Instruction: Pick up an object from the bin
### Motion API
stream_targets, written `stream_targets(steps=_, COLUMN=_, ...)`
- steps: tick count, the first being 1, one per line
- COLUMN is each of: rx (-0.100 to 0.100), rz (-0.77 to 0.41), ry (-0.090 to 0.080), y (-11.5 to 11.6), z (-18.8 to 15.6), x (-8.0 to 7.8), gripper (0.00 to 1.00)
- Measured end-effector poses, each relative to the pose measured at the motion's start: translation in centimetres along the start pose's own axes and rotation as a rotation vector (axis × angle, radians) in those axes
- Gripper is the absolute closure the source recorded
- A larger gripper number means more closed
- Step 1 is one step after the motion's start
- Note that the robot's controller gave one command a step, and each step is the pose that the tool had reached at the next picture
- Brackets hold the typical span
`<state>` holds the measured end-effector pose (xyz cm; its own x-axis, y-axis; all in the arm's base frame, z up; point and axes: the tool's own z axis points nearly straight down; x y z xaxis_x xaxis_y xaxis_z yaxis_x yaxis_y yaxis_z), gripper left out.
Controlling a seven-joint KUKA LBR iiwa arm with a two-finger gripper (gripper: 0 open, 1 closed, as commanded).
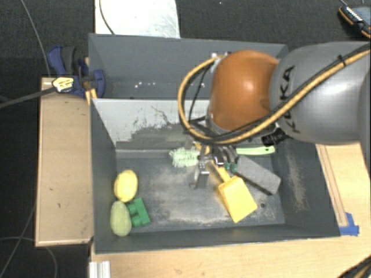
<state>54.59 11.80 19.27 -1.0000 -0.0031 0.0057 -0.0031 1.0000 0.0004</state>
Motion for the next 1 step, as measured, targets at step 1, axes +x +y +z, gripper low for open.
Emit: stream_targets(steps=1, rx=-0.001, rz=0.006, ry=-0.008, y=-0.09, z=-0.48, x=-0.17, gripper=0.00)
